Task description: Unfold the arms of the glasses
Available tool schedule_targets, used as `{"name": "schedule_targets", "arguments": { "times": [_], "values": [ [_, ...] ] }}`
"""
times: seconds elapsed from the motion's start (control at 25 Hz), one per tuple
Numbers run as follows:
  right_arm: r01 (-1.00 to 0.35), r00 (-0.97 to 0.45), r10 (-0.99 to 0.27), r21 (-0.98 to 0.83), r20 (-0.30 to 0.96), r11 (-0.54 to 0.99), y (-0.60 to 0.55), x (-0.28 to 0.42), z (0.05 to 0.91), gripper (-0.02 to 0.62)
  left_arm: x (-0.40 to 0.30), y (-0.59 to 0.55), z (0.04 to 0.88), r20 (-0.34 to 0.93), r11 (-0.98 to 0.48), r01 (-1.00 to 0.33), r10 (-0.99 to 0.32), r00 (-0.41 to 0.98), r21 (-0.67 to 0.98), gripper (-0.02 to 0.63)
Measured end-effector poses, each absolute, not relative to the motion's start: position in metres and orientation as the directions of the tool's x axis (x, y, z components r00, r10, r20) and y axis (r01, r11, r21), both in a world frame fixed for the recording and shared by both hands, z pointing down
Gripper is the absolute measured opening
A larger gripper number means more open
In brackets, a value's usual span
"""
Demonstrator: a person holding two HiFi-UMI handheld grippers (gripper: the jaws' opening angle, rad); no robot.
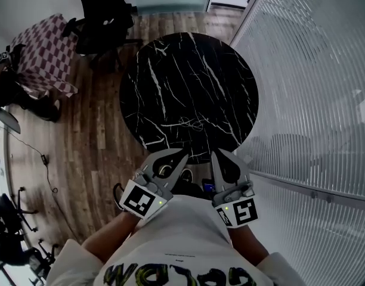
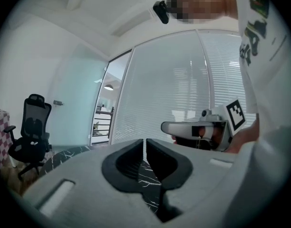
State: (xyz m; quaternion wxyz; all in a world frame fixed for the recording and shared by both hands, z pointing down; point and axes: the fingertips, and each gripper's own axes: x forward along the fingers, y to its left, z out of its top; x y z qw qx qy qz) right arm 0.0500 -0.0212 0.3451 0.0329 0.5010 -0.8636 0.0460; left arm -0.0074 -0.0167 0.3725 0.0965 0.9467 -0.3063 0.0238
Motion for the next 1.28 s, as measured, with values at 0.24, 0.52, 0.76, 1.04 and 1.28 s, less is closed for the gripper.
{"name": "schedule_targets", "arguments": {
  "times": [0.24,0.52,0.76,1.04,1.28],
  "values": [
    [-0.829,-0.554,-0.815,-0.023,0.17,0.558,-0.035,0.058,0.378,0.002,0.004,-0.034,0.409,0.202,-0.797,-0.597,-0.573,0.795,0.092,0.032],
    [-0.817,-0.554,-0.788,0.009,0.27,0.577,-0.061,0.08,0.436,0.028,0.018,-0.057,0.474,0.362,-0.828,-0.56,-0.529,0.767,-0.023,0.054],
    [-0.809,-0.538,-0.764,0.035,0.355,0.586,-0.076,0.094,0.498,0.032,0.034,-0.074,0.549,0.488,-0.868,-0.488,-0.466,0.738,-0.09,0.066],
    [-0.82,-0.509,-0.754,0.034,0.416,0.572,-0.093,0.102,0.56,0.031,0.047,-0.093,0.634,0.63,-0.903,-0.362,-0.421,0.652,-0.229,0.066],
    [-0.815,-0.506,-0.732,0.024,0.457,0.579,-0.102,0.094,0.607,0.031,0.051,-0.109,0.703,0.735,-0.918,-0.212,-0.395,0.551,-0.334,0.066]
  ]
}}
